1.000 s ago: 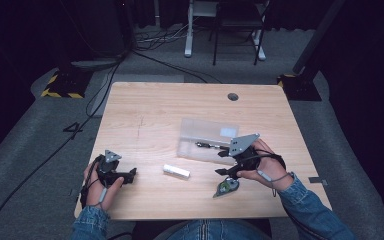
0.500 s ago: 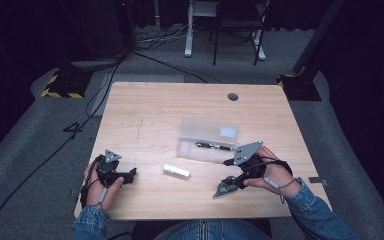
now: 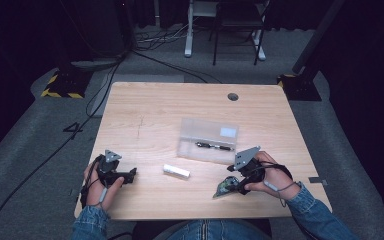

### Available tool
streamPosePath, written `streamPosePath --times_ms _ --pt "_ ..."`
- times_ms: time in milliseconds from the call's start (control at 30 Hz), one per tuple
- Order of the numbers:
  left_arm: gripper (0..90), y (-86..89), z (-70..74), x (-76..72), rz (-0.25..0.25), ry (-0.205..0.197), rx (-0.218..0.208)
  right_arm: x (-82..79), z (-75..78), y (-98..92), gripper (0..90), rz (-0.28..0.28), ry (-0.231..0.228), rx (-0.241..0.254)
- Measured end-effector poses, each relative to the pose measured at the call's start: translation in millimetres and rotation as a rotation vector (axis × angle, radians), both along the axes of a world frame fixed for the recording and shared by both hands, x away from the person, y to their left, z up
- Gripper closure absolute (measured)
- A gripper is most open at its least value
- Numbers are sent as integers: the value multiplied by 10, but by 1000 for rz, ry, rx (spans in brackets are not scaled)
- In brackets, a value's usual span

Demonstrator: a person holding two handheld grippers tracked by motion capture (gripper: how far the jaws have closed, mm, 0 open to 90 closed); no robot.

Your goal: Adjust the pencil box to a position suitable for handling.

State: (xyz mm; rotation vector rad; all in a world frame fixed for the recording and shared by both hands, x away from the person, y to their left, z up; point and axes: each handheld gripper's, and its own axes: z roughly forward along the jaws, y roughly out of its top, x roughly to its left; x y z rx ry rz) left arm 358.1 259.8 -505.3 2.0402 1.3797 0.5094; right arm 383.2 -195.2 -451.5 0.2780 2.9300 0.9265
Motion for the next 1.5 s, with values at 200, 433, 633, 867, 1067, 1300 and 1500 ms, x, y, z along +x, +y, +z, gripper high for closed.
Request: streamPosePath --times_ms 200,433,633,867,1067,1300,1500 --pt "55 0 0 0 0 0 0 8 -70 -6 257 7 13 -14" --pt "55 0 0 -1 1 1 0 14 -139 13 239 23 20 -43" --pt "55 0 0 0 0 0 0 9 -191 32 238 41 27 -67" --pt "55 0 0 -1 1 1 1 -4 -259 63 265 61 16 -120" --pt "55 0 0 0 0 0 0 -20 -246 63 337 51 13 -126" --pt "55 0 0 0 0 0 0 -20 -225 52 423 44 13 -134" --pt "55 0 1 0 0 1 1 -24 -231 59 425 49 13 -120"
